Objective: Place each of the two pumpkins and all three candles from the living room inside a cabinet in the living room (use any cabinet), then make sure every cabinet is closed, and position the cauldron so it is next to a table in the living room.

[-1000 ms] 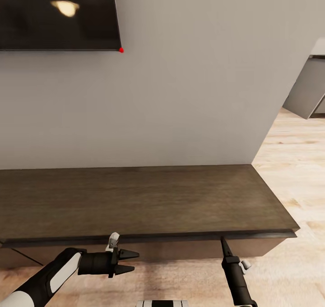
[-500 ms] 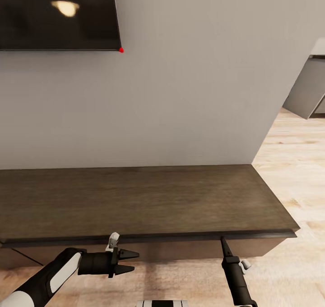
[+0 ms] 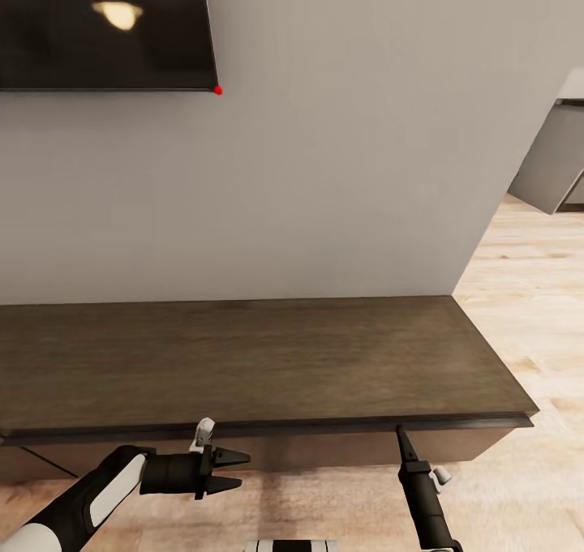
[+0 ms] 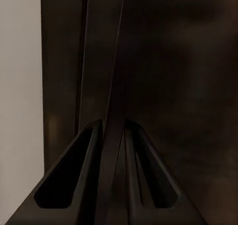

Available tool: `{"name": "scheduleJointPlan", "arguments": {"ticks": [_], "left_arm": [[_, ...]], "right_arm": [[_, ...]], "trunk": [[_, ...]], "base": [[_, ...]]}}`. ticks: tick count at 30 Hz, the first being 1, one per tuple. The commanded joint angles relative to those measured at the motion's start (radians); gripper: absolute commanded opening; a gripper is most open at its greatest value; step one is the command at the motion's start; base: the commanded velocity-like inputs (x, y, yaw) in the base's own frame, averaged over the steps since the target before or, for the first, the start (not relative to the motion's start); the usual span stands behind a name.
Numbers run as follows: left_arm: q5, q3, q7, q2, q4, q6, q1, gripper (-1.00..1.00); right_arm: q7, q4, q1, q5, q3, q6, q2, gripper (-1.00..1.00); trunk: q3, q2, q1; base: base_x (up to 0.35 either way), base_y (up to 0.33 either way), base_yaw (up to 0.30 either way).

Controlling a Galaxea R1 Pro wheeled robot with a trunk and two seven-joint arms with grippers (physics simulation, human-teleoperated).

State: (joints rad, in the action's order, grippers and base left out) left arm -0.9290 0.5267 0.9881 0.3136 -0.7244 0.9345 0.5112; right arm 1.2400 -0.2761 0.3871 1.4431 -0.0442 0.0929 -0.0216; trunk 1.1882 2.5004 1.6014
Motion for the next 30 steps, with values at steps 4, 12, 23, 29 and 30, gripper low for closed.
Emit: {"name": "scheduleJointPlan", "arguments": {"ticks": [4, 12, 23, 29, 30], "left_arm": [[-0.005, 0.004, 0.001, 0.001, 0.0, 0.004, 0.001, 1.0], [-0.005, 0.004, 0.001, 0.001, 0.0, 0.004, 0.001, 1.0], [-0.005, 0.004, 0.001, 0.001, 0.0, 0.004, 0.001, 1.0], [-0.005, 0.004, 0.001, 0.001, 0.0, 0.004, 0.001, 1.0], [-0.005, 0.004, 0.001, 0.001, 0.0, 0.004, 0.001, 1.0]], "right_arm": [[0.0, 0.003, 0.001, 0.0, -0.002, 0.003, 0.0, -1.0], [0.0, 0.004, 0.001, 0.0, -0.002, 0.004, 0.0, -1.0], [0.0, 0.003, 0.001, 0.0, -0.002, 0.004, 0.0, -1.0], [0.0, 0.003, 0.001, 0.0, -0.002, 0.004, 0.0, -1.0], [0.0, 0.003, 0.001, 0.0, -0.002, 0.004, 0.0, -1.0]], "trunk": [[0.001, 0.0, 0.0], [0.001, 0.0, 0.0], [0.001, 0.0, 0.0], [0.001, 0.0, 0.0], [0.001, 0.0, 0.0]], "base": [[-0.001, 0.0, 0.0], [-0.145, 0.0, 0.0], [-0.211, 0.0, 0.0], [-0.15, 0.0, 0.0], [-0.141, 0.0, 0.0]]}}
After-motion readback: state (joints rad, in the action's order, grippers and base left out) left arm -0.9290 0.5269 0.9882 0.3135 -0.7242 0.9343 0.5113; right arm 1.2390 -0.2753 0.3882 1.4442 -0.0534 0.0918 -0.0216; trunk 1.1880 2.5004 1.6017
